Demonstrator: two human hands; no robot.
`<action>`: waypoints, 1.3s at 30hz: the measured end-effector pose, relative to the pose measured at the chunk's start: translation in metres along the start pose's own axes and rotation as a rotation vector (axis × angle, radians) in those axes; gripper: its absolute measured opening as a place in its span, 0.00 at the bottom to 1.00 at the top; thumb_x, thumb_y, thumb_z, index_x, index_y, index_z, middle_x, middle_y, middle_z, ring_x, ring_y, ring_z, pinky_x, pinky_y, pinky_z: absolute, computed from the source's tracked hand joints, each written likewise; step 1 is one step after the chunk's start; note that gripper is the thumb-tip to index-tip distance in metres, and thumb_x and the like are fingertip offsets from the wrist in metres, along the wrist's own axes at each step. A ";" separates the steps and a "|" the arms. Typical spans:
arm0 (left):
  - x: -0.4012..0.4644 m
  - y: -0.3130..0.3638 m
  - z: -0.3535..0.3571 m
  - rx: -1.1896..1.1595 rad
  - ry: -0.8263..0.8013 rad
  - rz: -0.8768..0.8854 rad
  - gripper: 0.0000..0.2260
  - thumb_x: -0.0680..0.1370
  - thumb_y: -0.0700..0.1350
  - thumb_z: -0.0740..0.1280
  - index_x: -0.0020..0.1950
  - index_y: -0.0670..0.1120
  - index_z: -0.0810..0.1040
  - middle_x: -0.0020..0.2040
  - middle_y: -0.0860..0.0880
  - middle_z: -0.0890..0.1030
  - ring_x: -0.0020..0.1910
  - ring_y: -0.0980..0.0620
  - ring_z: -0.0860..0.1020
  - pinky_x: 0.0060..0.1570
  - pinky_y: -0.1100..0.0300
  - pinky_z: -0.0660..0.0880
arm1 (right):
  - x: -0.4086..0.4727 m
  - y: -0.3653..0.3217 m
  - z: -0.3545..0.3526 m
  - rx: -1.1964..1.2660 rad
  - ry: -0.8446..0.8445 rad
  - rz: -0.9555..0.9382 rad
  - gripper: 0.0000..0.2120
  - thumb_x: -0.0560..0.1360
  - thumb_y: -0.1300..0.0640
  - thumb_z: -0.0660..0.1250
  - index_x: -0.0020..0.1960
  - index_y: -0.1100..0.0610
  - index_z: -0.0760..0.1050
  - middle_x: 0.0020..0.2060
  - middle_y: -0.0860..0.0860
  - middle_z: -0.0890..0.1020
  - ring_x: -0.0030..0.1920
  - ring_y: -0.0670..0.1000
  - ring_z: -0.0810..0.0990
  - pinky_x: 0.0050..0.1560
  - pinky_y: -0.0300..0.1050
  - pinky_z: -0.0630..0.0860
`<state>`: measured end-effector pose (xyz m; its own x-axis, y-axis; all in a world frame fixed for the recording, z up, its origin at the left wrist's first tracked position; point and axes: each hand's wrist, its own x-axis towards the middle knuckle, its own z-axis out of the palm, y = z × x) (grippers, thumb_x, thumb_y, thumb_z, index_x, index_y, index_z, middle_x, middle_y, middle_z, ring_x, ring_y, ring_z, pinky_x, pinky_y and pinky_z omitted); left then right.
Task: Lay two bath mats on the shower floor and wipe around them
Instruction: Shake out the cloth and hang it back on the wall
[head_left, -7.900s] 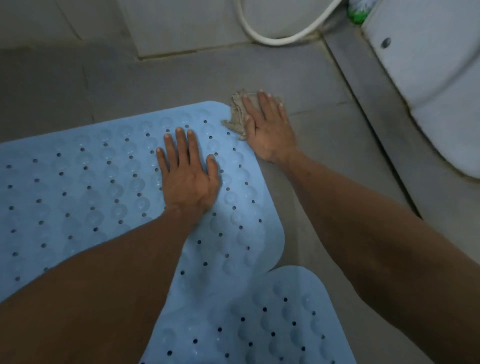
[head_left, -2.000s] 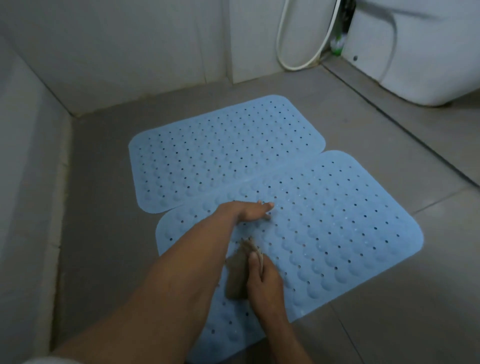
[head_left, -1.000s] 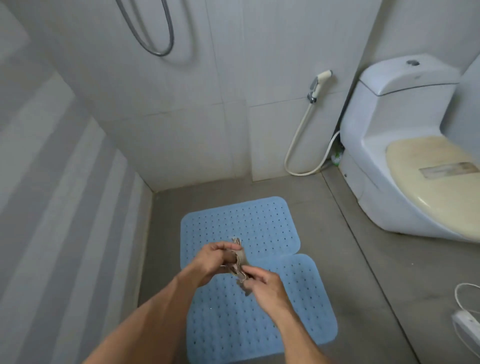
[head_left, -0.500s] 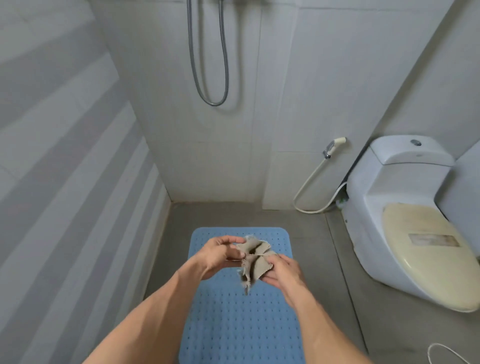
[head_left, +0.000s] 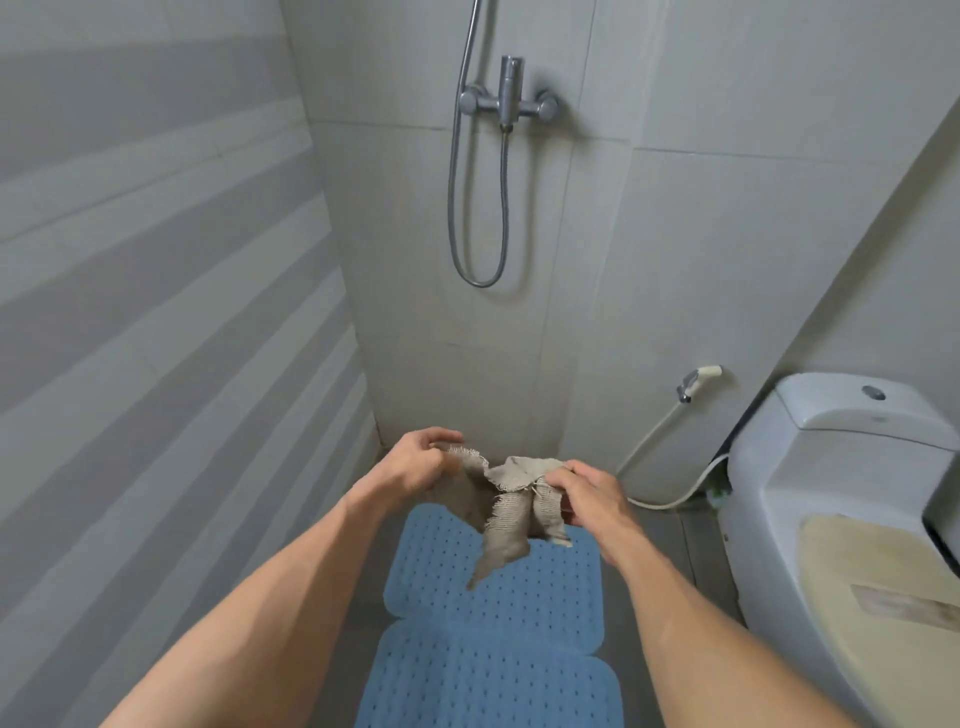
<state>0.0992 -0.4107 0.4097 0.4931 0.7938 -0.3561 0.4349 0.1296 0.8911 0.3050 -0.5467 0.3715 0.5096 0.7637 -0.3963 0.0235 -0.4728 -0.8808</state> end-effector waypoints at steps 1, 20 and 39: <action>-0.006 0.005 0.004 0.120 -0.032 -0.007 0.18 0.73 0.33 0.63 0.62 0.43 0.77 0.36 0.45 0.79 0.30 0.51 0.75 0.30 0.61 0.73 | -0.001 -0.011 -0.005 -0.020 -0.050 -0.020 0.18 0.61 0.41 0.70 0.45 0.52 0.83 0.41 0.55 0.86 0.42 0.53 0.81 0.58 0.61 0.79; -0.128 0.049 0.011 0.046 0.200 0.078 0.14 0.69 0.50 0.73 0.54 0.52 0.84 0.50 0.54 0.86 0.52 0.56 0.82 0.59 0.55 0.76 | -0.082 -0.182 0.016 -0.237 -0.529 -0.419 0.19 0.67 0.47 0.63 0.47 0.57 0.86 0.43 0.54 0.88 0.51 0.55 0.87 0.62 0.55 0.79; -0.348 0.010 -0.146 -0.117 0.751 0.290 0.06 0.77 0.42 0.72 0.50 0.41 0.84 0.41 0.47 0.84 0.38 0.54 0.78 0.40 0.61 0.74 | -0.204 -0.227 0.154 -0.272 -0.435 -0.704 0.10 0.72 0.51 0.63 0.43 0.57 0.79 0.40 0.50 0.82 0.41 0.53 0.78 0.44 0.49 0.78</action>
<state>-0.1780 -0.5988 0.5834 -0.0809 0.9868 0.1399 0.2654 -0.1140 0.9574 0.0632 -0.5277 0.6121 -0.0734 0.9919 0.1041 0.4425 0.1260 -0.8879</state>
